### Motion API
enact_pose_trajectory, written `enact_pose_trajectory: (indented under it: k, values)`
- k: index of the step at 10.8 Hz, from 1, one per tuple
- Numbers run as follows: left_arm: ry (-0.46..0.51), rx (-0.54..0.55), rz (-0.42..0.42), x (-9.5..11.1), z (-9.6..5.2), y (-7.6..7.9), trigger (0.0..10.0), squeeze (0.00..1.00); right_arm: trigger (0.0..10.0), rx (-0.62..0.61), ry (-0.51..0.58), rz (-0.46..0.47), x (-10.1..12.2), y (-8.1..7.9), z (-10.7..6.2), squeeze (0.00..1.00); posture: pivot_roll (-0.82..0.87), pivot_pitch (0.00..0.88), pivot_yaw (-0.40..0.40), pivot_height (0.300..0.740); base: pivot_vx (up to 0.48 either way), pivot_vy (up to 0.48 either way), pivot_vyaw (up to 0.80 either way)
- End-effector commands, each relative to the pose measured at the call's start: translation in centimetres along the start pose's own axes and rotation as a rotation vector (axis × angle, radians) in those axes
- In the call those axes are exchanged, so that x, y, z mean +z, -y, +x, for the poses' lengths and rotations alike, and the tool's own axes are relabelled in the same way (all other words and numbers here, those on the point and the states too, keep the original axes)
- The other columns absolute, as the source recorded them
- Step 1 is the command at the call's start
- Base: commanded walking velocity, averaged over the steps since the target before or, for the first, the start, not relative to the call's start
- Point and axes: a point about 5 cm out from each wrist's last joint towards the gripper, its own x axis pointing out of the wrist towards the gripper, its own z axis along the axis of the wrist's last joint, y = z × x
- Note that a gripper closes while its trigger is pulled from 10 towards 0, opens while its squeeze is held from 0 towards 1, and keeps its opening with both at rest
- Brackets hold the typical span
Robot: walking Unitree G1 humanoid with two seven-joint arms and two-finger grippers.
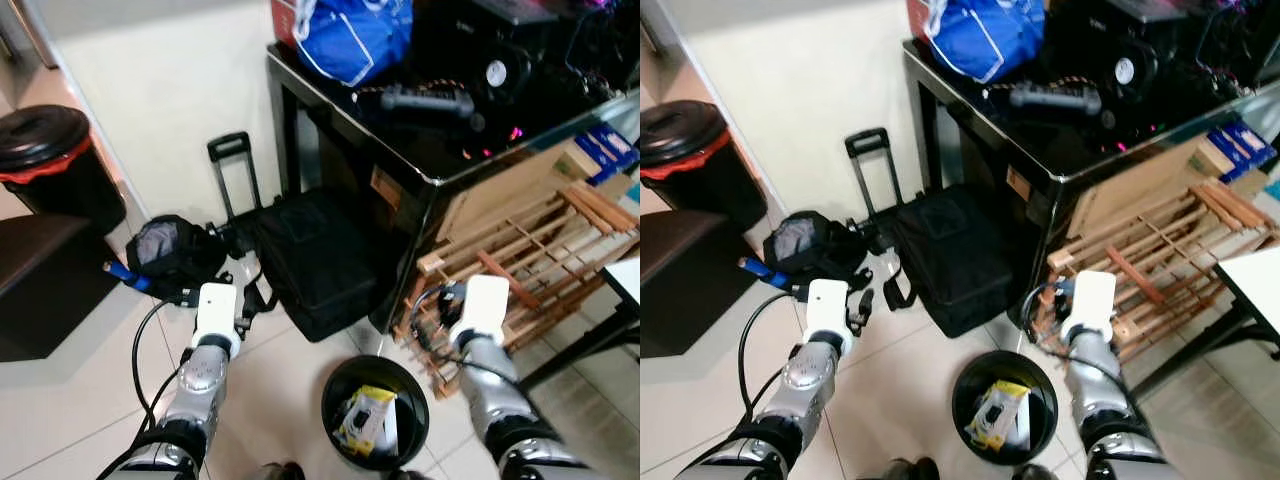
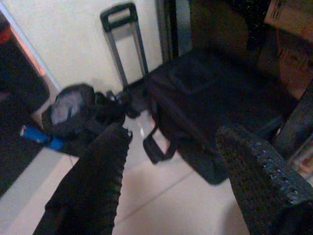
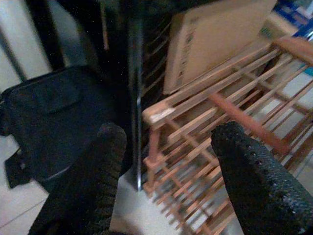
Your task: Picking trash to rubbish bin
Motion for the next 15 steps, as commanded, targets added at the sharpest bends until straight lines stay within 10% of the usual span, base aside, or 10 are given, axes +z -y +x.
enact_pose_trajectory:
  k: [1,8,15]
  values:
    - [-0.075,0.006,0.005,-1.6,-0.6,0.0,10.0,0.0,10.0,0.013,-0.085,-0.012,-1.8,-0.1,-0.7,0.0,-0.07,0.049,0.064,0.74,0.0,0.0,0.0]
    - [-0.341,-0.038,0.018,-7.3,-4.1,0.0,10.0,0.0,10.0,0.033,-0.362,-0.02,-7.4,1.0,-3.8,0.0,-0.05,0.01,0.046,0.74,0.0,0.0,0.0]
    - [-0.356,-0.045,0.016,-7.4,-4.1,0.1,10.0,0.0,10.0,0.072,-0.388,-0.024,-7.8,0.4,-4.0,0.0,-0.05,0.032,0.043,0.74,0.0,0.0,0.0]
